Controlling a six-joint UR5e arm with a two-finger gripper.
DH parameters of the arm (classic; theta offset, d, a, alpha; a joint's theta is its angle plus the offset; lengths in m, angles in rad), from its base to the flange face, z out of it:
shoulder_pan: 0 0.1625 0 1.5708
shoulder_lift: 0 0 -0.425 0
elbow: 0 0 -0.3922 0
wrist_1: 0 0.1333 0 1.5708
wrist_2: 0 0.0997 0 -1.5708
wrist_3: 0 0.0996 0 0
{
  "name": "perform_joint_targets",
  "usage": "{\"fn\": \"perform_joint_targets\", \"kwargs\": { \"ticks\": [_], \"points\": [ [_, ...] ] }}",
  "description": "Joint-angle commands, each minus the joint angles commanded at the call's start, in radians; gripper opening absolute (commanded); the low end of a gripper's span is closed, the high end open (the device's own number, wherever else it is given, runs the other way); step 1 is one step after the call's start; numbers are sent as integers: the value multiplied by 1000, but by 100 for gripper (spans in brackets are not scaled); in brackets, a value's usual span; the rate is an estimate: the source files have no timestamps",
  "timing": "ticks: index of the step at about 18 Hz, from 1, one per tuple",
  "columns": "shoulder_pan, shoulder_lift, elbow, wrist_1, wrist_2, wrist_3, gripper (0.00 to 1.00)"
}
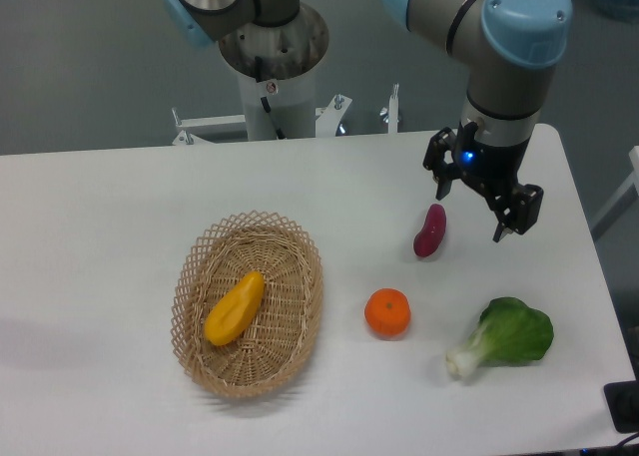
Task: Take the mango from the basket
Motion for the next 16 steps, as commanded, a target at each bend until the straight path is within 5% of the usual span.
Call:
{"fn": "perform_joint_targets", "kwargs": {
  "ticks": [9, 13, 16],
  "points": [
    [-15, 34, -55, 9, -34, -43, 100],
    [-73, 66, -110, 27, -46, -199, 100],
    [-164, 69, -138, 96, -45, -397, 100]
  ]
}}
